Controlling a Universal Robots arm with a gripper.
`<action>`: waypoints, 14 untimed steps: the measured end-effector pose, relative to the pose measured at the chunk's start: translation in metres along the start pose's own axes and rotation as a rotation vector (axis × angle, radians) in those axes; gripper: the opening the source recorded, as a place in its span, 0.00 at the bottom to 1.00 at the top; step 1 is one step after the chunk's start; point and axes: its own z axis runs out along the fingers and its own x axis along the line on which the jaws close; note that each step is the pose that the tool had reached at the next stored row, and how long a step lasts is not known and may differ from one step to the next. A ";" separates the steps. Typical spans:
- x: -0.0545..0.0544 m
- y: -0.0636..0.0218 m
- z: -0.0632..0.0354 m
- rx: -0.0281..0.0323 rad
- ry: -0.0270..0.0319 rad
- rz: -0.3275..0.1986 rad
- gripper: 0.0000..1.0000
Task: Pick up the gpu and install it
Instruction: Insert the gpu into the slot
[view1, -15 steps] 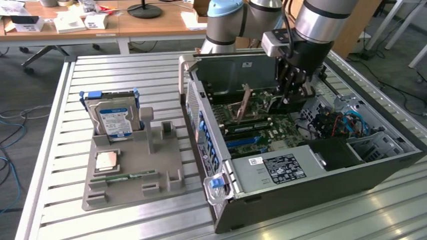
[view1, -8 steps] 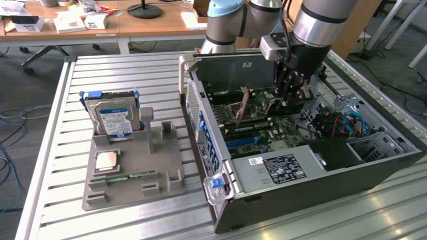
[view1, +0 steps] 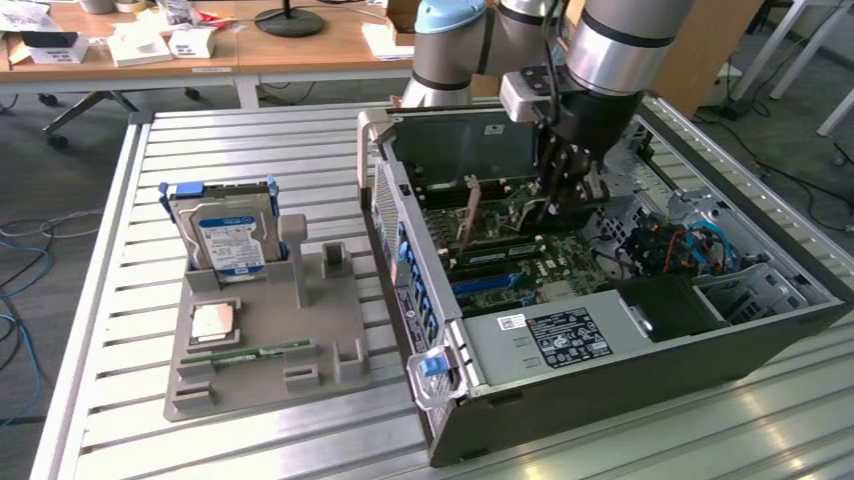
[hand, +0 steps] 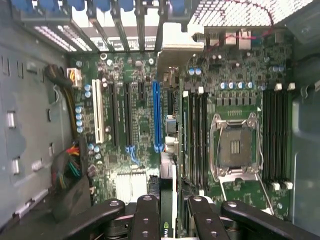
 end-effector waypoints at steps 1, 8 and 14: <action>0.000 0.0017 0.0000 0.0000 0.0000 0.000 0.26; 0.001 0.0056 0.0103 0.0000 -0.0002 0.000 0.26; 0.003 0.0058 0.0125 -0.0001 0.0000 0.000 0.26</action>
